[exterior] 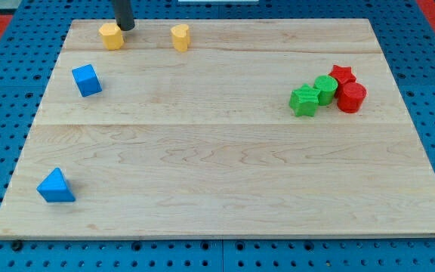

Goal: Push the yellow hexagon into the blue cube

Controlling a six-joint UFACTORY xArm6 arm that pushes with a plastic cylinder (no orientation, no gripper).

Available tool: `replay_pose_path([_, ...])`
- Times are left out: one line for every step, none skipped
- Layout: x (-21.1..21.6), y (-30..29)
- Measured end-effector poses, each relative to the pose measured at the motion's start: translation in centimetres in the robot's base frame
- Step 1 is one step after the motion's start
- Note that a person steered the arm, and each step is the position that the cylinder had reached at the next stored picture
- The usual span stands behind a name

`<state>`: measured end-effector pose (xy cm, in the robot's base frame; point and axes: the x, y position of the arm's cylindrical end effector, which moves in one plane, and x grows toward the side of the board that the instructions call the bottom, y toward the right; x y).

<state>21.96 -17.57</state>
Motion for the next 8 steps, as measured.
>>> replay_pose_path([1.3, -0.8])
replay_pose_path([-2.4, -1.2])
replay_pose_path([0.9, -4.9])
replay_pose_path([5.3, -7.4])
replay_pose_path([1.4, -7.4])
replay_pose_path([0.7, -5.4])
replay_pose_path([5.3, -2.0])
replay_pose_path([4.4, -0.3])
